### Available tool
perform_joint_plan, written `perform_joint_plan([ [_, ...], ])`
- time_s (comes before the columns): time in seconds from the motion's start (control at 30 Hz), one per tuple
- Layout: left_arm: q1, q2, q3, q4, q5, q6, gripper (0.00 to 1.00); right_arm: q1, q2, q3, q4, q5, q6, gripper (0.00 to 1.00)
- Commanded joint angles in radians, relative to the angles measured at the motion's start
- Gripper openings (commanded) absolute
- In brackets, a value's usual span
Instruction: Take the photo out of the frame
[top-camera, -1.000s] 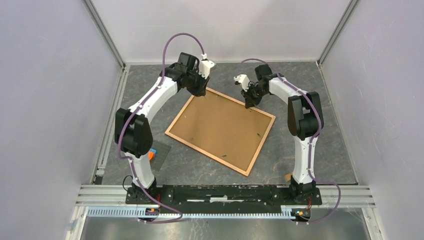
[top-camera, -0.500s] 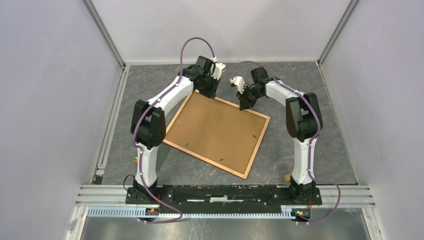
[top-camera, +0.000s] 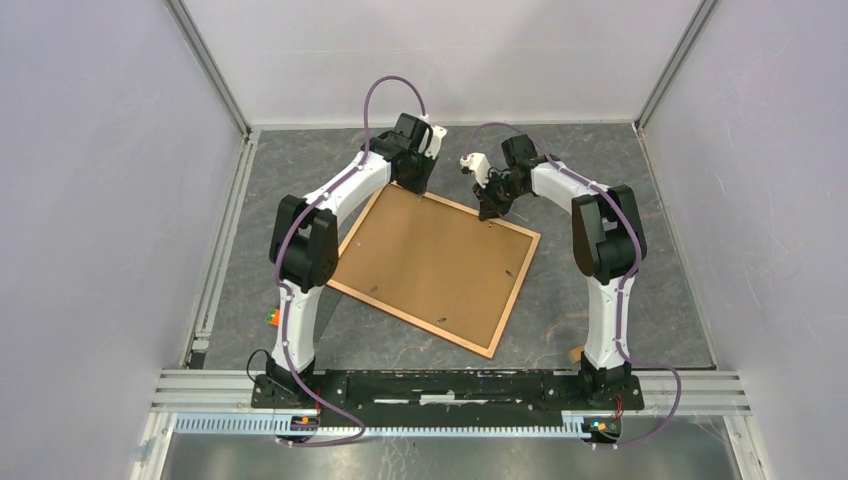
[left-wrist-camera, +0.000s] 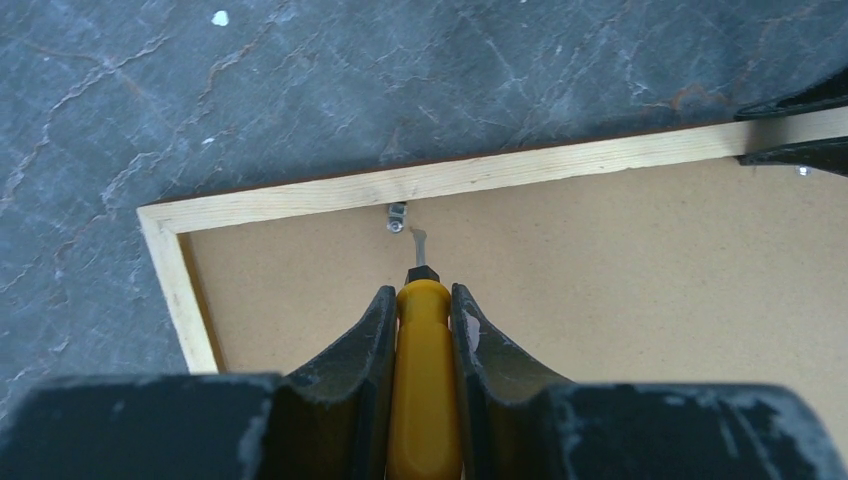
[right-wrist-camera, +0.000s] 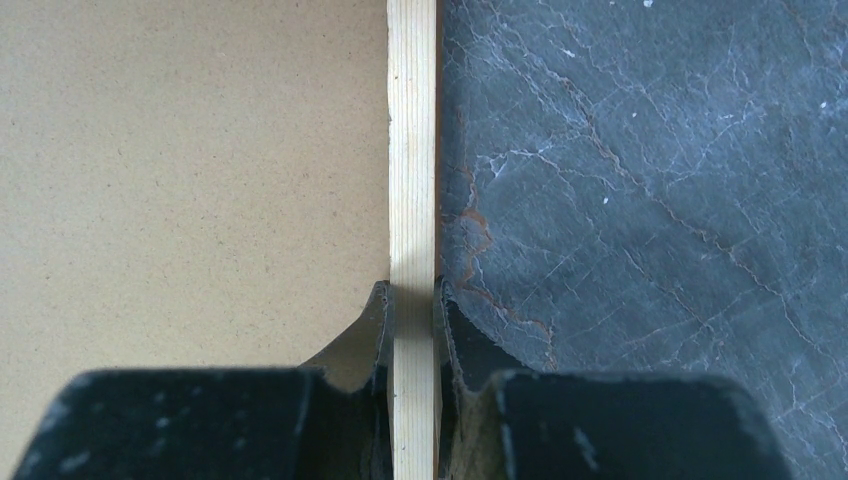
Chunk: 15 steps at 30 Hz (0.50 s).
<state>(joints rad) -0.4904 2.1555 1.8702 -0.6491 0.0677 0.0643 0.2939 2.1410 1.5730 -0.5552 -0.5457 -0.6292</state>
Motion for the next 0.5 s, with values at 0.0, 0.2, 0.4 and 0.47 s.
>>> perform_joint_plan([
  [0.0, 0.011, 0.011, 0.039, 0.034, -0.106, -0.011, 0.02, 0.038, 0.020, -0.045, -0.070, -0.022, 0.008, 0.00],
  [0.2, 0.032, 0.020, 0.041, 0.043, -0.160, -0.016, 0.02, 0.036, 0.020, -0.047, -0.072, -0.022, 0.006, 0.00],
  [0.4, 0.031, 0.017, 0.035, 0.054, -0.073, -0.026, 0.02, 0.037, 0.019, -0.054, -0.070, -0.023, 0.006, 0.00],
  [0.47, 0.022, 0.020, 0.037, 0.060, -0.024, -0.020, 0.02, 0.037, 0.020, -0.054, -0.069, -0.025, 0.006, 0.00],
])
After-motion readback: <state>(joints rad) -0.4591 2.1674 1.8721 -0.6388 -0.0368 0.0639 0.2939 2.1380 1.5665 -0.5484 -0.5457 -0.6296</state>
